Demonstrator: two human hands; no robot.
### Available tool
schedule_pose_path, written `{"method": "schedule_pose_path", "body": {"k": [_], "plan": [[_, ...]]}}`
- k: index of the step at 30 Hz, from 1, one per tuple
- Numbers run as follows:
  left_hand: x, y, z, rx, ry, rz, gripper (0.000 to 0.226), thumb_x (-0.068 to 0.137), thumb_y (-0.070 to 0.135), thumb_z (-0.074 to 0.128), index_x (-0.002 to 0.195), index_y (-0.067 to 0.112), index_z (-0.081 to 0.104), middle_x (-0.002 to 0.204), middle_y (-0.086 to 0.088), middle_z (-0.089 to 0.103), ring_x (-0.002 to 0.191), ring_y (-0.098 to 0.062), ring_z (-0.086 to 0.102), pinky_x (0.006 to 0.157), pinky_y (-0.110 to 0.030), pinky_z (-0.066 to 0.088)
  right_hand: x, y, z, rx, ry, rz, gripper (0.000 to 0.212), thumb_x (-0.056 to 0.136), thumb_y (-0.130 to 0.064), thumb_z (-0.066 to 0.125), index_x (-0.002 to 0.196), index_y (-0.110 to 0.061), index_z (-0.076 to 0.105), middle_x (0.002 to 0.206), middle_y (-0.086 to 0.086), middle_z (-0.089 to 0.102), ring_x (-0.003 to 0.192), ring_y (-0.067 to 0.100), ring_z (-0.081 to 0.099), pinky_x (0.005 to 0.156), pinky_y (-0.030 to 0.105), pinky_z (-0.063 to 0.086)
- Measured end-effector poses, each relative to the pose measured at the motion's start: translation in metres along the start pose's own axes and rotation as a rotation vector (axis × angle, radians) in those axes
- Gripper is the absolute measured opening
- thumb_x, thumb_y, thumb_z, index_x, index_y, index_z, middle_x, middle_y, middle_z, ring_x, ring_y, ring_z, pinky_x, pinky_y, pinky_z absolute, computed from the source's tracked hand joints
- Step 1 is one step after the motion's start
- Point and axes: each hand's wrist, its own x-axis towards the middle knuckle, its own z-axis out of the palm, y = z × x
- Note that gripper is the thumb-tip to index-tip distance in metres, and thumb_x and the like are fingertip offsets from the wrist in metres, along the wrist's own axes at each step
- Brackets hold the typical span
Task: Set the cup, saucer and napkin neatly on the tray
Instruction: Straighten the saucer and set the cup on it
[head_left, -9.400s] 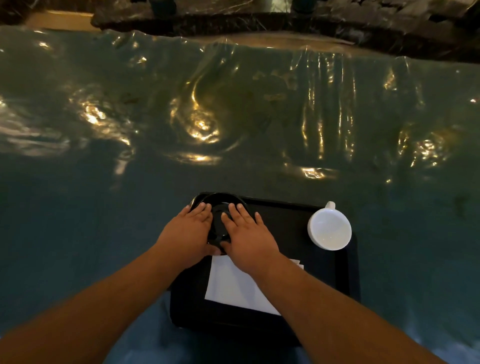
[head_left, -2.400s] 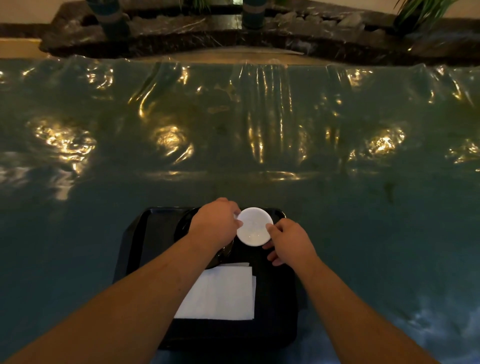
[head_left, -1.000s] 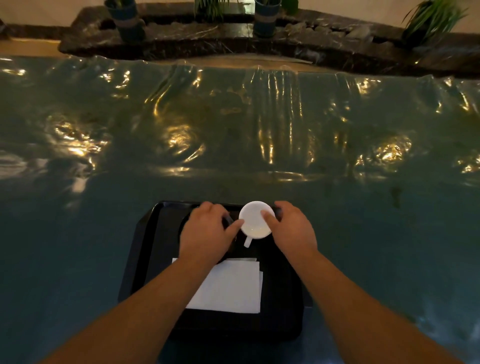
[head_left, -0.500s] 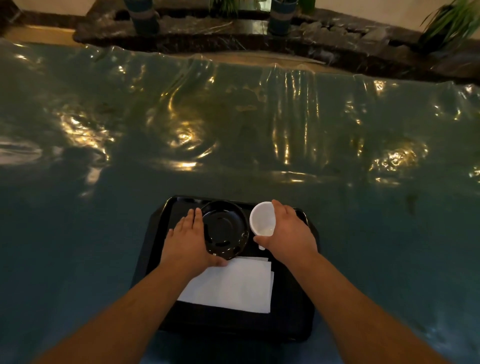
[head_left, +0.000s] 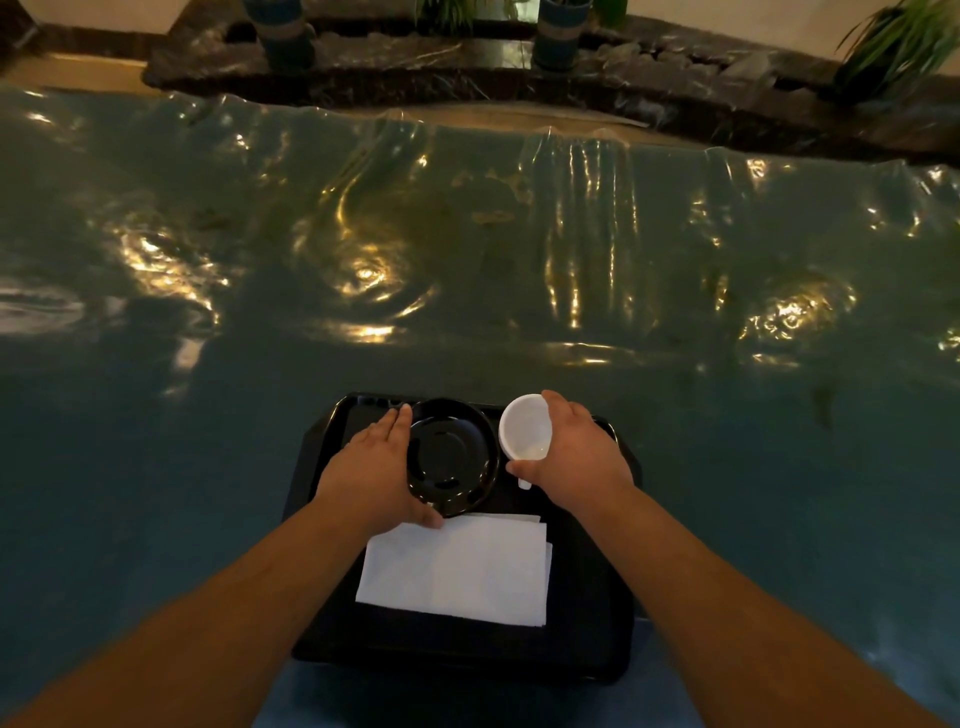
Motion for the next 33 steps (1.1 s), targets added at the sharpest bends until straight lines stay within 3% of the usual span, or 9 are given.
{"method": "schedule_pose_path", "body": {"k": [9,14,19,21,23,26,29,33], "plan": [[0.007,0.0,-0.011,0.14,-0.023,0.031,0.157,0.044,0.082,0.082,0.16,0.025,-0.009,0.17,0.001,0.007,0.149,-0.031,0.027,0.112,-0.05,0.038,0.0,-0.001,0.003,-0.033,0.004,-0.006,0.105,0.074,-0.051,0.088,0.155,-0.028,0.025,0.145,0.006,0.049,0.122,0.03,0.056,0.092,0.047,0.052],[0.007,-0.001,-0.009,0.101,-0.027,0.027,0.157,0.046,0.079,0.085,0.159,0.026,-0.01,0.17,0.001,0.004,0.151,-0.032,0.022,0.115,-0.052,0.035,0.001,0.0,0.007,-0.045,0.008,-0.005,0.108,0.075,-0.052,0.087,0.157,-0.029,0.021,0.148,0.006,0.047,0.123,0.03,0.056,0.092,0.048,0.053],[-0.005,-0.015,0.007,-0.147,0.018,0.027,0.154,0.05,0.076,0.084,0.157,0.032,-0.017,0.169,0.008,-0.01,0.154,-0.024,0.012,0.119,-0.048,0.026,-0.008,0.009,0.01,0.025,-0.038,-0.011,0.114,0.081,-0.064,0.077,0.162,-0.034,0.002,0.17,0.003,0.019,0.144,0.033,0.038,0.106,0.052,0.044],[-0.018,-0.024,0.018,-0.255,0.071,0.022,0.142,0.057,0.08,0.079,0.159,0.033,-0.008,0.169,0.01,-0.006,0.153,-0.02,0.013,0.119,-0.047,0.026,-0.024,0.013,0.014,0.066,0.067,-0.047,0.109,0.083,-0.067,0.072,0.162,-0.033,0.003,0.171,0.002,0.016,0.148,0.032,0.032,0.11,0.053,0.04],[-0.035,-0.033,0.03,-0.297,0.208,0.015,0.114,0.068,0.074,0.075,0.157,0.028,0.021,0.167,0.004,0.016,0.148,-0.022,0.026,0.114,-0.046,0.034,-0.044,0.019,0.019,0.113,0.247,-0.115,0.096,0.086,-0.057,0.074,0.159,-0.03,0.02,0.163,0.002,0.033,0.144,0.026,0.034,0.11,0.05,0.04],[-0.056,-0.045,0.051,-0.207,0.433,0.102,0.059,0.081,0.049,0.075,0.128,0.019,0.057,0.135,-0.002,0.053,0.119,-0.026,0.052,0.092,-0.039,0.05,-0.074,0.03,0.033,0.125,0.452,-0.278,0.057,0.087,-0.039,0.072,0.136,-0.022,0.049,0.132,-0.001,0.053,0.121,0.019,0.047,0.099,0.041,0.049],[-0.067,-0.049,0.065,-0.148,0.511,0.176,0.038,0.084,0.043,0.071,0.11,0.017,0.061,0.111,-0.001,0.059,0.098,-0.021,0.055,0.078,-0.035,0.052,-0.096,0.035,0.05,0.044,0.37,-0.389,0.037,0.091,-0.041,0.061,0.122,-0.021,0.059,0.117,-0.002,0.057,0.107,0.018,0.052,0.094,0.035,0.049],[-0.07,-0.052,0.073,-0.089,0.425,0.244,0.036,0.082,0.048,0.074,0.104,0.022,0.065,0.108,0.003,0.058,0.096,-0.019,0.056,0.077,-0.033,0.052,-0.106,0.043,0.07,-0.078,0.152,-0.373,0.047,0.091,-0.046,0.06,0.13,-0.021,0.058,0.121,0.0,0.057,0.109,0.019,0.052,0.097,0.036,0.051]]}}
